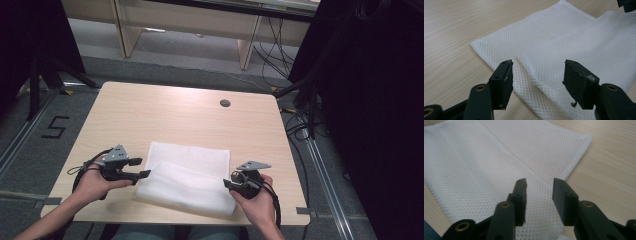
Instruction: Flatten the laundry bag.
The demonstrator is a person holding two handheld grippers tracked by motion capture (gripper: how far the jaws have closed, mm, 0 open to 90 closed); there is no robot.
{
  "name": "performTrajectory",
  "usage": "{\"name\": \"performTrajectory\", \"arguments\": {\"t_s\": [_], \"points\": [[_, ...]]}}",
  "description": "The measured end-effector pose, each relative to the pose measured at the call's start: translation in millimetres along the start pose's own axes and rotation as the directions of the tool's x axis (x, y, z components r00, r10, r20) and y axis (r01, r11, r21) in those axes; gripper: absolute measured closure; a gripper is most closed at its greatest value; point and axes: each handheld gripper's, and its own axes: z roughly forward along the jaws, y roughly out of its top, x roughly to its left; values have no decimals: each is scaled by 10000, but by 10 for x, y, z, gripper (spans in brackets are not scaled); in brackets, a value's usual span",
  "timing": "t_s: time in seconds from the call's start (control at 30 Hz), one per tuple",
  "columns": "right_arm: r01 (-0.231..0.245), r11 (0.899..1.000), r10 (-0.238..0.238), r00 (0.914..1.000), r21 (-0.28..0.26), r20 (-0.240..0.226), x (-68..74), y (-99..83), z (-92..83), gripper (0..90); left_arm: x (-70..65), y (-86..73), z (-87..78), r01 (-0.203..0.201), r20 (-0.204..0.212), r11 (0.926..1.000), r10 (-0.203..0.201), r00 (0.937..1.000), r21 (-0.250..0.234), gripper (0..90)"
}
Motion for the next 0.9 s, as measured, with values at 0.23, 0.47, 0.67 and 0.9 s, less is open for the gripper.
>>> {"name": "performTrajectory", "arguments": {"t_s": [0.23,0.47,0.67,0.9], "points": [[18,9977,-18,10000,671,5,29,-8,6,844,-50,9,-23,446,97,9990,-445,9990,-20,592],[107,9925,-69,9995,1216,-317,67,-24,-25,900,-212,5,-133,152,765,9980,-199,9969,615,855],[29,9754,52,9993,2204,-365,208,-16,-51,900,-356,-32,-79,-364,1311,9888,174,9912,1444,876],[1,9591,142,9987,2829,-486,205,-39,44,900,-362,-59,31,-651,1422,9756,355,9892,2099,871]]}}
